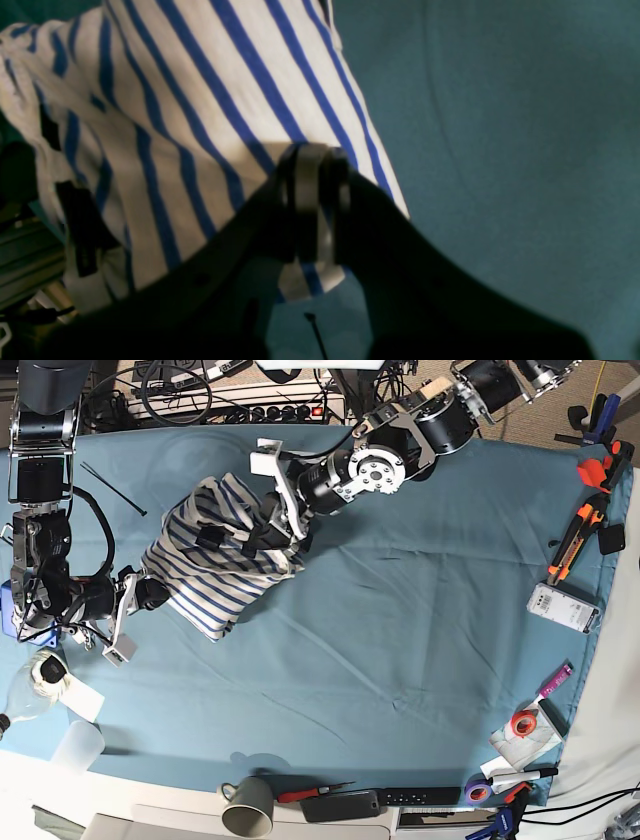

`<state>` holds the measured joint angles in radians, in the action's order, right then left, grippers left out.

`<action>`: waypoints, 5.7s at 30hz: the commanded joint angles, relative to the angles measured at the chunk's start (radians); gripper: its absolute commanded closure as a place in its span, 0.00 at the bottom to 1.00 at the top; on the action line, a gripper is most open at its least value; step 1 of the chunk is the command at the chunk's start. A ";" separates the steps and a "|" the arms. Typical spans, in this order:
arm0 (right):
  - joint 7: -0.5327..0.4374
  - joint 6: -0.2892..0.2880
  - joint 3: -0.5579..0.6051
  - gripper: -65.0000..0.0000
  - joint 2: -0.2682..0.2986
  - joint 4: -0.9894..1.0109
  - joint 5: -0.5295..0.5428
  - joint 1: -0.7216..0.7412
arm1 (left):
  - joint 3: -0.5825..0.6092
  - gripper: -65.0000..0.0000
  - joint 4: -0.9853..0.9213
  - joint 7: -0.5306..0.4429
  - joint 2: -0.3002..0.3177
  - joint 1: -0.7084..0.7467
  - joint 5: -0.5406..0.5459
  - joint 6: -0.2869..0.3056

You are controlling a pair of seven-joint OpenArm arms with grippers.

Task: Fold the T-shirt properly
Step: 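Hold the bundle with both grippers and tuck the loose fabric in, then drag the bundle with the left gripper toward the table's middle, then open both grippers and lift them away from the folded shirt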

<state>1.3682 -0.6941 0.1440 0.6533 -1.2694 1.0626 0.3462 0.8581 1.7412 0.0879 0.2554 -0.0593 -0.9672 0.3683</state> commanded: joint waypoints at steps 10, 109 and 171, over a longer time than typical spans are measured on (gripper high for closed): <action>-0.034 -0.004 -0.008 0.94 0.020 -0.012 0.013 0.025 | -0.003 0.44 -0.080 -0.085 0.008 -0.021 -0.058 0.058; 0.008 -0.004 -0.296 0.94 0.020 -0.011 0.010 0.047 | -0.004 0.82 -0.205 0.921 -0.125 -0.375 -0.035 -0.881; 0.028 -0.004 -0.317 0.94 -0.175 -0.481 0.093 -0.399 | -0.665 1.00 0.430 0.873 0.163 0.314 0.625 -0.628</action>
<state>1.4143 -0.6964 -0.1596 0.4618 -1.7348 1.1324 -0.0677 0.1978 2.1517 0.9768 0.4122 0.2611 -0.3279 -0.2527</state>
